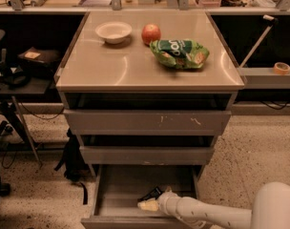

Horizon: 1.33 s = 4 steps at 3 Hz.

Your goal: Pick rxbar blueberry from bottom drawer and place on counter

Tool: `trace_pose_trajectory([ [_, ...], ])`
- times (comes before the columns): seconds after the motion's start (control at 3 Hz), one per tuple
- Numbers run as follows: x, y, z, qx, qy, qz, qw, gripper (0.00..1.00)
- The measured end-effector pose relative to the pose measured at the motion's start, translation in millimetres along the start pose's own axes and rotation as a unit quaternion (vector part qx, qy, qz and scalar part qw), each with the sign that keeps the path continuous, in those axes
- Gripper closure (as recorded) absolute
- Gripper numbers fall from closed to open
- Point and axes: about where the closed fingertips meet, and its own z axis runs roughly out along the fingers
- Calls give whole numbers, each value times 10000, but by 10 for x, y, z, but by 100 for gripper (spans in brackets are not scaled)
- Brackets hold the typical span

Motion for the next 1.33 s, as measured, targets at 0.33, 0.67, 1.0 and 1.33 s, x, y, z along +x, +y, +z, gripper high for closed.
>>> trace_pose_trajectory([
  [0.33,244,202,440,-87,190,-272,9994,0],
  [0.67,244,202,440,-86,190,-272,9994,0],
  [1.0,102,112,503,228,183,-349,9990,0],
  [1.33,19,46,546,437,82,-336,9984,0],
])
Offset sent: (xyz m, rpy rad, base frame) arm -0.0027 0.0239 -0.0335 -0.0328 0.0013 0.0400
